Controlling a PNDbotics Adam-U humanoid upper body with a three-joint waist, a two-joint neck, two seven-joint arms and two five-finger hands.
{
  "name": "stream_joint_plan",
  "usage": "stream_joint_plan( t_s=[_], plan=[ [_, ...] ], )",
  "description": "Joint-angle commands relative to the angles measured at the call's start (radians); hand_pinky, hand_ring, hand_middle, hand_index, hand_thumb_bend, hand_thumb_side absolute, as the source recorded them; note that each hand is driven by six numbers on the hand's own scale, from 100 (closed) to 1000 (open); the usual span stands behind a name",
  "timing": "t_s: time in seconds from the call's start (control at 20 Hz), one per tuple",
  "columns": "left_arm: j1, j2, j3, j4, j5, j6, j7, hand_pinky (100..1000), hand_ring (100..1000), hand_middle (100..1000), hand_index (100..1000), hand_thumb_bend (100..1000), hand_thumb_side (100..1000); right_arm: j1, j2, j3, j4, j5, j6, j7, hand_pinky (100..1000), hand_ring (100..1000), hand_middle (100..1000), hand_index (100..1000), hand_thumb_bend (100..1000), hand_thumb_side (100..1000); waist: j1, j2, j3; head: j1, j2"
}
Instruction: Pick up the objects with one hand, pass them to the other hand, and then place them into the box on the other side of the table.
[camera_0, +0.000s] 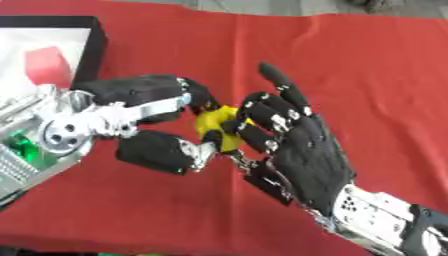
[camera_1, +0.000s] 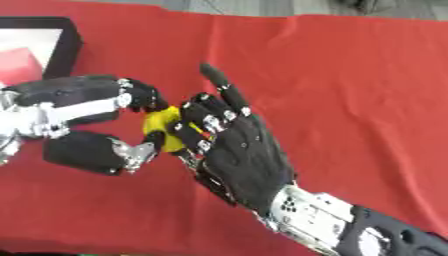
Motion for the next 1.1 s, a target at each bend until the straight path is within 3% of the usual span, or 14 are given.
stream_joint_plan(
  t_s=[0.05,0.35,0.9,1.1],
  plan=[
    [-0.014,0.001,0.007,-0.013,0.029,0.007,-0.003,808,753,658,743,100,582,-0.010,-0.018,-0.008,-0.018,0.004,-0.008,-0.005,927,586,455,497,166,100,0.003,-0.017,0.001,0.004,0.006],
    [-0.027,-0.014,-0.004,-0.013,0.005,0.056,-0.009,757,643,499,573,100,251,-0.011,-0.017,-0.010,-0.018,0.007,-0.017,-0.015,923,587,455,499,164,100,0.003,-0.015,0.001,0.005,0.007],
    [-0.028,-0.032,-0.013,-0.013,-0.078,0.106,0.049,683,546,387,423,100,258,-0.004,-0.017,-0.008,-0.018,0.036,0.003,-0.014,851,622,516,591,130,100,0.004,-0.016,-0.002,0.004,0.004],
    [-0.022,-0.032,-0.014,-0.013,-0.073,0.116,0.080,671,534,368,374,100,254,-0.002,-0.016,-0.007,-0.018,0.048,0.013,-0.014,839,654,551,636,211,100,0.003,-0.016,-0.003,0.004,0.002]
  ],
)
